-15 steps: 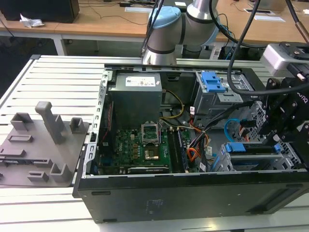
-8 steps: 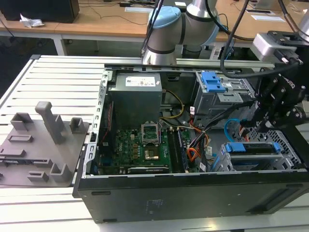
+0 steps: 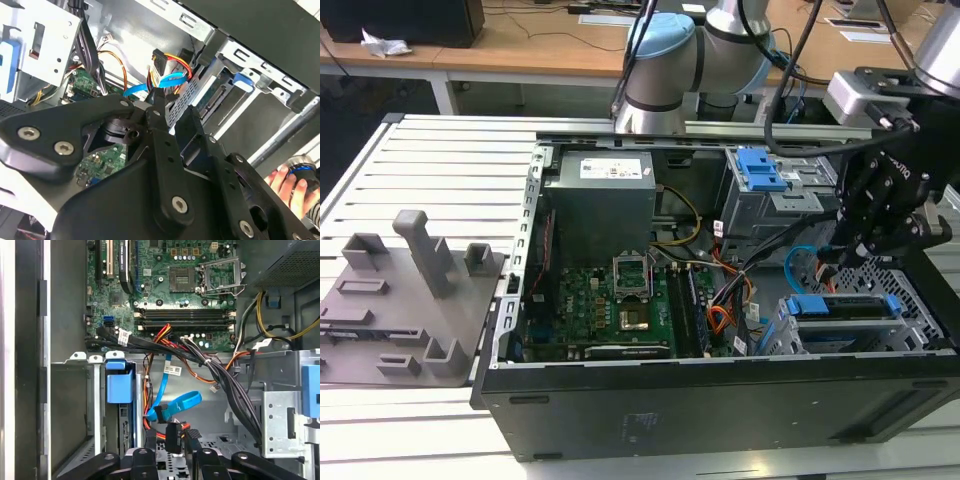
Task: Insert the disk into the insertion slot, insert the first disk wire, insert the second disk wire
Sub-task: 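Insert the first disk wire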
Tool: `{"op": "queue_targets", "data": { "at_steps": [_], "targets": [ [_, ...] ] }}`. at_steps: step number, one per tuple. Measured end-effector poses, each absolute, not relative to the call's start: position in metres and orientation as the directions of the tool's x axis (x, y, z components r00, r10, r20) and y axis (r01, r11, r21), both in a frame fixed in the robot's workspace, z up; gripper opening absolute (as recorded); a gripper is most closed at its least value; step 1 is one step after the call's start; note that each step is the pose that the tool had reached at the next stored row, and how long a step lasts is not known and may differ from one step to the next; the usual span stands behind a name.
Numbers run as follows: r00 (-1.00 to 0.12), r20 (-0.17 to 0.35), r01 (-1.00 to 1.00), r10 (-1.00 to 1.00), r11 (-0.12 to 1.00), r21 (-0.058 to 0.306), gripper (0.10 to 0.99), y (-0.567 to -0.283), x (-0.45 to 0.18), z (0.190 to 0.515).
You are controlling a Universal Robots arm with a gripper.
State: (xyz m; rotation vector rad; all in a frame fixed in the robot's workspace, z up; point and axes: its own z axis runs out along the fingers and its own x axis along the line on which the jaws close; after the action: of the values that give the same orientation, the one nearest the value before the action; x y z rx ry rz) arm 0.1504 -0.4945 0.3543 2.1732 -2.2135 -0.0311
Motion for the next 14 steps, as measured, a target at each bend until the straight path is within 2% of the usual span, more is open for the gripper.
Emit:
{"op": "queue_targets", "data": {
  "at_steps": [6,9,14],
  "targets": [
    [-0.018,0.015,-0.999,-1.000,0.018,0.042,0.349,-0.4946,0.1503,0.3514],
    [-0.018,0.015,-0.999,-1.000,0.018,0.042,0.176,-0.4946,0.1503,0.3514],
    [-0.017,0.015,-0.999,-1.000,0.018,0.042,0.176,-0.4946,0.1503,0.3514]
  ]
}}
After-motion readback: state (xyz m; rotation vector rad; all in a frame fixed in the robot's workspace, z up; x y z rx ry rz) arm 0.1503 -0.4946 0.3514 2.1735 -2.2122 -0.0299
